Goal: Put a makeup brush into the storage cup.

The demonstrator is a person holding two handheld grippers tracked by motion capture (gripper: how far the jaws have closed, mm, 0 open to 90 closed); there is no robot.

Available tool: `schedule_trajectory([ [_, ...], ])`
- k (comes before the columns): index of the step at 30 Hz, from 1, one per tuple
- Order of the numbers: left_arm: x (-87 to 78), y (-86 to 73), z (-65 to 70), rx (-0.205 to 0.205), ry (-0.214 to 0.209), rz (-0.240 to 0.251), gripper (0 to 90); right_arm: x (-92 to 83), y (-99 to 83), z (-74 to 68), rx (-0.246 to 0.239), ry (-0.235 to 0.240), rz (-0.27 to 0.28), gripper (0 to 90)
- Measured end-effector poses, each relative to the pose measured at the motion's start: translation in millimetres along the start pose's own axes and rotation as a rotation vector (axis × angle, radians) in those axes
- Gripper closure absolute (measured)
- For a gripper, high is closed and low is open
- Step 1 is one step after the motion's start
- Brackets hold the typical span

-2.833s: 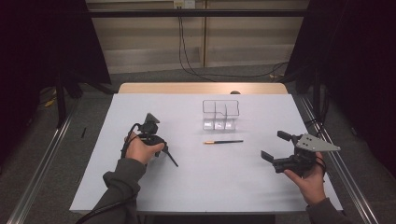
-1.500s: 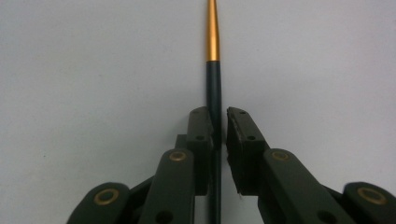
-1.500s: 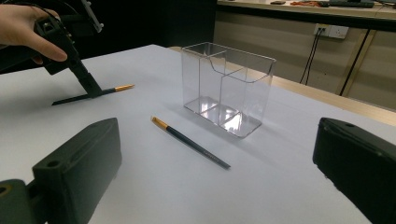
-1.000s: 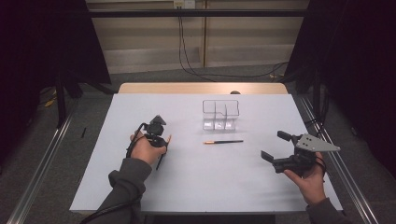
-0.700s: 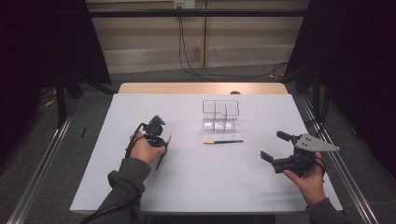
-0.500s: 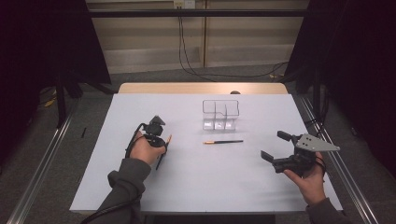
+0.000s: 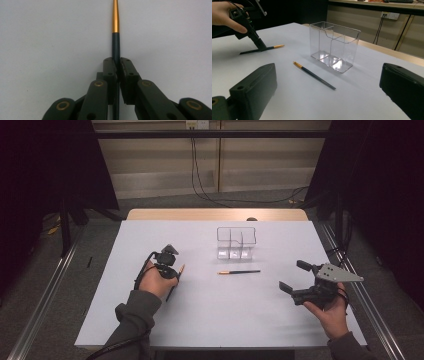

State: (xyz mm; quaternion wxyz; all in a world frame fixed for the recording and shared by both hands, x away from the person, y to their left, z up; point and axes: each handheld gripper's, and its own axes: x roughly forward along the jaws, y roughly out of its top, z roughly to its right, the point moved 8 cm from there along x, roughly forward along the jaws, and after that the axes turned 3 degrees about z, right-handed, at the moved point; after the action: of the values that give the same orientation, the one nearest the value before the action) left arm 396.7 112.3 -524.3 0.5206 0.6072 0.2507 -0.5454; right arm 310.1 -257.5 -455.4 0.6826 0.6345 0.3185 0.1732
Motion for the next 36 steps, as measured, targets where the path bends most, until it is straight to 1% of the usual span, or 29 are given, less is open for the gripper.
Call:
schedule_trajectory([
  [1, -0.2, -0.1, -0.3, 0.005, -0.008, 0.000, 84.0, 0.4, 0.3, 0.3, 0.002, -0.008, 0.006, 0.6],
  [2, -0.5, -0.3, -0.1, -0.001, -0.018, 0.006, 84.1, -0.2, -0.1, 0.0, 0.001, -0.001, -0.001, 0.6],
  [3, -0.6, -0.1, -1.3, 0.007, -0.031, 0.015, 84.0, 0.0, 0.1, 0.2, 0.001, -0.004, 0.002, 0.6],
  [4, -0.5, -0.1, -1.4, 0.006, -0.043, 0.024, 84.0, 0.2, 0.2, 0.3, 0.003, -0.007, 0.005, 0.6],
  [5, -1.2, -0.8, -2.9, 0.013, -0.050, 0.021, 84.1, -0.1, -0.2, 0.5, 0.004, -0.010, 0.002, 0.6],
  [6, -1.2, -0.4, -3.5, 0.007, -0.060, 0.031, 84.0, -0.1, -0.4, 0.6, 0.005, -0.010, 0.002, 0.6],
  [8, -2.6, 0.1, -5.3, 0.013, -0.066, 0.040, 84.0, 0.0, -0.5, 0.5, 0.007, -0.010, 0.001, 0.6],
  [9, -3.5, 1.1, -6.0, 0.015, -0.070, 0.054, 84.0, 0.1, -0.6, 0.6, 0.006, -0.011, 0.000, 0.6],
  [10, -4.6, 1.3, -6.4, 0.017, -0.073, 0.053, 84.0, 0.1, -0.6, 0.4, 0.006, -0.010, 0.000, 0.6],
  [12, -7.4, 2.9, -5.4, 0.010, -0.083, 0.069, 84.0, 0.3, -0.4, 0.4, 0.004, -0.010, 0.001, 0.6],
  [13, -9.2, 4.1, -5.9, 0.022, -0.081, 0.078, 84.0, 0.3, -0.5, 0.4, 0.006, -0.009, 0.001, 0.6],
  [14, -10.8, 4.8, -4.8, 0.011, -0.087, 0.084, 84.0, 0.4, -0.8, 0.4, 0.006, -0.010, 0.000, 0.6],
  [15, -12.0, 6.2, -5.7, 0.021, -0.086, 0.096, 84.0, 0.4, -1.0, 0.4, 0.007, -0.012, -0.002, 0.6],
  [16, -13.5, 7.8, -5.2, 0.016, -0.096, 0.113, 84.0, 0.3, -1.1, 0.5, 0.007, -0.012, -0.003, 0.6],
  [18, -15.9, 10.3, -6.4, 0.027, -0.107, 0.140, 84.0, 0.3, -0.6, 0.3, 0.006, -0.009, 0.000, 0.6],
  [19, -16.2, 12.0, -5.9, 0.037, -0.113, 0.166, 84.0, 0.5, -0.4, 0.2, 0.003, -0.008, 0.002, 0.6],
  [21, -17.1, 13.4, -6.7, 0.028, -0.124, 0.194, 84.0, 0.6, 0.0, 0.1, 0.004, -0.010, 0.004, 0.6],
  [22, -17.5, 14.8, -5.9, 0.021, -0.141, 0.219, 84.0, 0.5, -0.1, 0.1, 0.005, -0.009, 0.004, 0.6],
  [23, -18.3, 15.6, -5.8, 0.017, -0.150, 0.235, 84.0, 0.1, -0.4, 0.2, 0.005, -0.007, 0.000, 0.6],
  [25, -20.8, 18.3, -6.2, 0.007, -0.153, 0.279, 84.0, 0.1, -0.7, 0.8, 0.009, -0.014, -0.001, 0.6],
  [27, -24.5, 20.3, -7.3, 0.006, -0.163, 0.313, 84.0, 0.0, -0.7, 0.8, 0.009, -0.013, 0.000, 0.6],
  [28, -26.6, 22.1, -6.4, 0.004, -0.180, 0.337, 84.0, 0.0, -0.7, 0.7, 0.009, -0.013, -0.001, 0.6],
  [29, -28.8, 23.2, -5.9, -0.009, -0.191, 0.356, 84.0, 0.2, -0.6, 0.7, 0.009, -0.013, 0.000, 0.6],
  [30, -30.7, 23.9, -6.5, -0.016, -0.192, 0.368, 83.9, 0.3, -0.8, 0.2, 0.012, -0.010, -0.001, 0.6],
  [31, -32.5, 24.9, -7.1, -0.008, -0.190, 0.386, 84.0, 0.4, -1.1, 0.4, 0.007, -0.012, -0.003, 0.6],
  [32, -34.2, 26.2, -6.3, -0.013, -0.195, 0.408, 84.0, 0.5, -1.1, 0.3, 0.009, -0.010, -0.003, 0.6],
  [34, -36.9, 27.6, -6.5, -0.007, -0.196, 0.441, 83.9, 0.5, -1.1, 0.2, 0.009, -0.010, -0.003, 0.6],
  [36, -39.5, 29.2, -6.4, 0.007, -0.200, 0.477, 84.0, 0.5, -0.9, 0.2, 0.008, -0.012, -0.002, 0.6],
])
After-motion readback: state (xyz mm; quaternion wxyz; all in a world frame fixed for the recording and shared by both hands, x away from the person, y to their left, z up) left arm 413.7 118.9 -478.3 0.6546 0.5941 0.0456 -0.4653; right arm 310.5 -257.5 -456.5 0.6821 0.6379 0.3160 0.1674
